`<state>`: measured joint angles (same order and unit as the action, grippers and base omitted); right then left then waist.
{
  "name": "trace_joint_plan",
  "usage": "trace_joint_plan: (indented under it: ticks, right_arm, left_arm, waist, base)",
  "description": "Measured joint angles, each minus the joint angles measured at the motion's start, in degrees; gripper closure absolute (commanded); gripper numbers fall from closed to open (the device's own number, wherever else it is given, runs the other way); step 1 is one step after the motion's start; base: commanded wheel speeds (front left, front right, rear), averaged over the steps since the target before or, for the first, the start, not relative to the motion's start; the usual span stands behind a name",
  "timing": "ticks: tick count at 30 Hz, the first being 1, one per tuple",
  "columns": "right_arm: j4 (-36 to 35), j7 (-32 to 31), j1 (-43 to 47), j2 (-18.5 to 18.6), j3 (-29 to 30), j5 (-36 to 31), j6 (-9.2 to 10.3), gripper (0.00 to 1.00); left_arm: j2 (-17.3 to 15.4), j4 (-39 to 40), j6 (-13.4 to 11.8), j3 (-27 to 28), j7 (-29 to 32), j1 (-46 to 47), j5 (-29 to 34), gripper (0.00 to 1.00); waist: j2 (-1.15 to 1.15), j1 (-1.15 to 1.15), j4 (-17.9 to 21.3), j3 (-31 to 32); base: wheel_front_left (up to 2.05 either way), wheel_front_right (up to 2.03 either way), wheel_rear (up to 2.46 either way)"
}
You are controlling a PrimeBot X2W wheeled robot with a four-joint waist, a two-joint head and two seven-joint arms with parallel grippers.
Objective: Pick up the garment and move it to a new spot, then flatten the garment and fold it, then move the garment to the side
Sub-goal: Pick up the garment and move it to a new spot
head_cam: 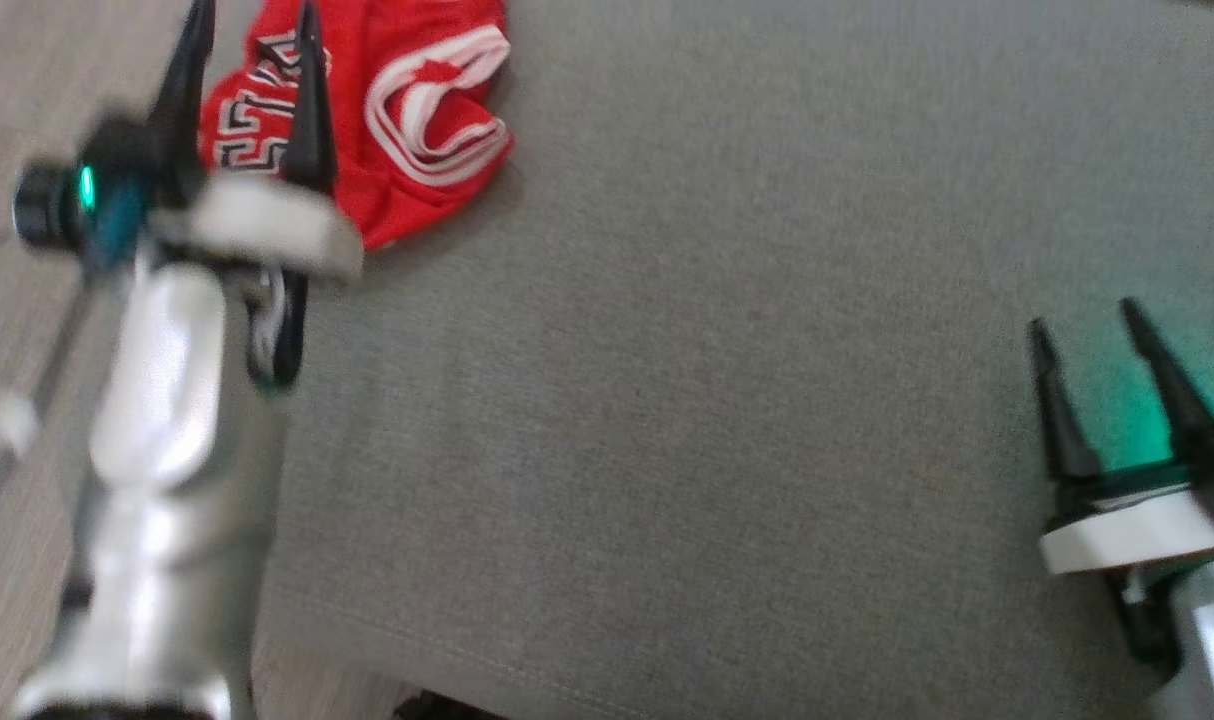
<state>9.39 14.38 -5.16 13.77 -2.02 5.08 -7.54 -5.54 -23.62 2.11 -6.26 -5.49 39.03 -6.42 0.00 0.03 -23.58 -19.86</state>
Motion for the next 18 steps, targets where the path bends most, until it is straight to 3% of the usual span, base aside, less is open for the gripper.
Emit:
trace_joint_plan:
  ticks: [5,10,13,14,15,18]
  right_arm:
    - [-1.99,0.01,-1.58,3.71,1.21,0.4,0.0,0.0]
    - [-4.21,0.48,-3.92,4.58,0.69,0.42,0.0,0.0]
    - [-4.97,0.76,-4.65,4.85,0.94,0.51,0.0,0.0]
    - [-5.15,0.76,-4.91,4.85,1.05,0.51,0.0,0.0]
    - [-5.33,0.77,-5.05,4.92,1.14,0.51,0.0,0.0]
    - [-5.31,0.85,-5.48,4.9,1.26,0.93,0.0,0.0]
  left_arm:
    - [0.38,-17.92,0.81,2.33,9.5,13.94,-3.59,0.0]
    - [0.1,-32.48,2.53,3.59,16.8,16.16,-6.72,0.0]
    - [-0.26,-36.5,3.0,3.79,17.2,16.45,-7.31,0.0]
    - [-0.71,-37.2,3.02,4.04,16.67,17.18,-7.55,0.37]
    - [-1.12,-37.86,3.02,4.19,15.64,17.98,-7.8,1.0]
    - [-1.46,-39.41,3.42,4.11,10.76,18.91,-7.7,1.0]
  waist:
    - [0.0,-0.01,1.4,-5.45]
    - [0.0,-0.02,3.97,-8.8]
    - [0.0,-0.03,5.37,-10.25]
    - [0.0,-0.03,5.74,-10.63]
    - [0.0,-0.03,6.04,-10.96]
    - [0.0,-0.01,6.64,-11.08]
  base:
    - [0.0,0.0,0.0]
    - [0.0,0.0,0.0]
    - [0.0,0.0,0.0]
    - [0.0,0.0,0.0]
    - [0.0,0.0,0.0]
    - [0.0,0.0,0.0]
